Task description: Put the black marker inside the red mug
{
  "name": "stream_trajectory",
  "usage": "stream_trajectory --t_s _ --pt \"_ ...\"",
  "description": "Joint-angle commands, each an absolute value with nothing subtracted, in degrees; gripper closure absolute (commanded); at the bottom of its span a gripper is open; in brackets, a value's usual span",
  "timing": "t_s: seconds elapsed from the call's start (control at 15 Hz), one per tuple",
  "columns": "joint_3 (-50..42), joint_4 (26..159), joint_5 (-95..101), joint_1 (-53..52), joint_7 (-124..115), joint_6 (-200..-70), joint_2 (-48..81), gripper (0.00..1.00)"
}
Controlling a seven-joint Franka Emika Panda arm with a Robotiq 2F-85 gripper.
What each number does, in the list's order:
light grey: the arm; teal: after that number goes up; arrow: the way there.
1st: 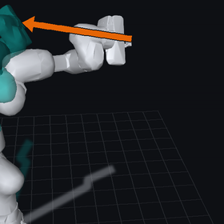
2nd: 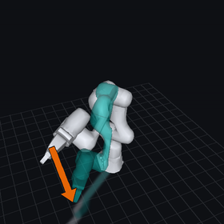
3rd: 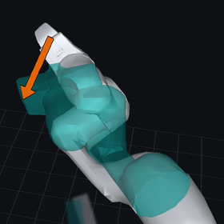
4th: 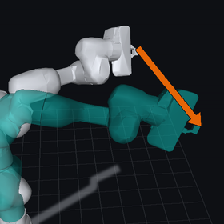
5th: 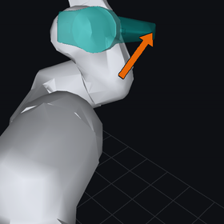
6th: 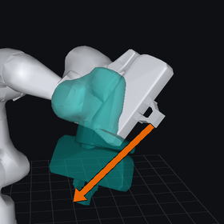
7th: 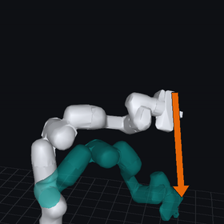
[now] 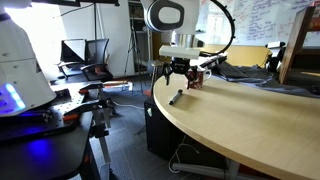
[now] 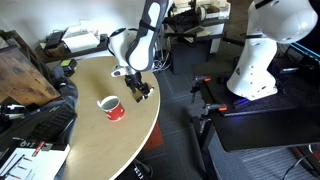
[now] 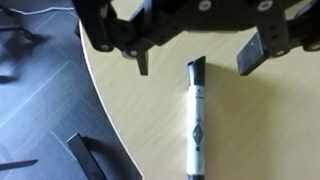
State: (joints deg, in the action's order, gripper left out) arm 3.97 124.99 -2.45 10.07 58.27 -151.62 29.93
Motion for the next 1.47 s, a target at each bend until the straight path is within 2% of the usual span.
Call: stream_trajectory --t_s 0.0,0.13,0.73,0.93,1.2,1.4 --pt "5.09 128.53 -0.43 11.21 56.4 -157.03 29.95 0.26" --pt "5.21 129.9 0.3 11.06 55.81 -158.96 30.0 0.31" --pt "6.52 131.02 3.09 11.46 52.49 -160.56 30.63 0.99" --pt "11.0 131.84 0.6 15.74 56.57 -161.46 29.49 0.95" --pt "28.1 132.11 -9.79 33.61 74.23 -164.98 27.75 0.95" --pt "40.12 129.93 -19.34 46.59 90.55 -162.46 28.23 0.95"
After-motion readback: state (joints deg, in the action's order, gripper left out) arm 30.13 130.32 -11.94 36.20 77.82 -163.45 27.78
